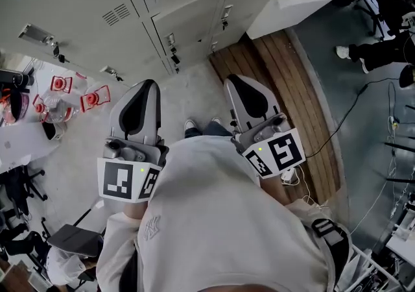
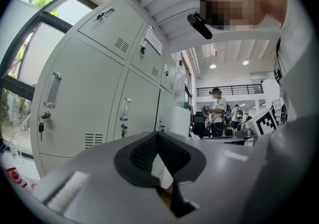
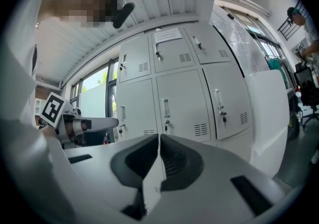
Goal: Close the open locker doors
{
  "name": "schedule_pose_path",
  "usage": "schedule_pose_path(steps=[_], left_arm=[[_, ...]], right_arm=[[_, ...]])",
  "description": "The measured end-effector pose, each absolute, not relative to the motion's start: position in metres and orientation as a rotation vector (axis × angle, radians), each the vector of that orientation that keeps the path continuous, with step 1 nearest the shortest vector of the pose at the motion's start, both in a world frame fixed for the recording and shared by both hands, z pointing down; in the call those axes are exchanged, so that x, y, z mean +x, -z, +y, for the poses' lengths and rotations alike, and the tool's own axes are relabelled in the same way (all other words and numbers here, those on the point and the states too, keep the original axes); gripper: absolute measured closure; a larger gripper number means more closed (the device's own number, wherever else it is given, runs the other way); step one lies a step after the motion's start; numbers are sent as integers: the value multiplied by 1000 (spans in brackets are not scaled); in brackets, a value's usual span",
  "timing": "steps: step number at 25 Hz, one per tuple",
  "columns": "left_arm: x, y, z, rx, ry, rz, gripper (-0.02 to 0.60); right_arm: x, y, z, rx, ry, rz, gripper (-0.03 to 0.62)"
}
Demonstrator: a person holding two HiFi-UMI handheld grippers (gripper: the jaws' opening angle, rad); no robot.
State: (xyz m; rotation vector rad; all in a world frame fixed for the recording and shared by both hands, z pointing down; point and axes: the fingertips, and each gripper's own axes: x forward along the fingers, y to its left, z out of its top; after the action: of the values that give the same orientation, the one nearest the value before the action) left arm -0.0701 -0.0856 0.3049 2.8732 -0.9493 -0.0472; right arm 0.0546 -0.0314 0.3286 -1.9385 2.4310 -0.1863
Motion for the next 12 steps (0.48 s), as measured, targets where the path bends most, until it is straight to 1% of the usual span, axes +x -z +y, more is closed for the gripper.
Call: schedule_pose_path(steps=[12], left_arm=[[-73, -299, -81, 2886, 81, -940, 574]], right_arm=[[42, -322, -31, -1926, 114, 2492, 577]])
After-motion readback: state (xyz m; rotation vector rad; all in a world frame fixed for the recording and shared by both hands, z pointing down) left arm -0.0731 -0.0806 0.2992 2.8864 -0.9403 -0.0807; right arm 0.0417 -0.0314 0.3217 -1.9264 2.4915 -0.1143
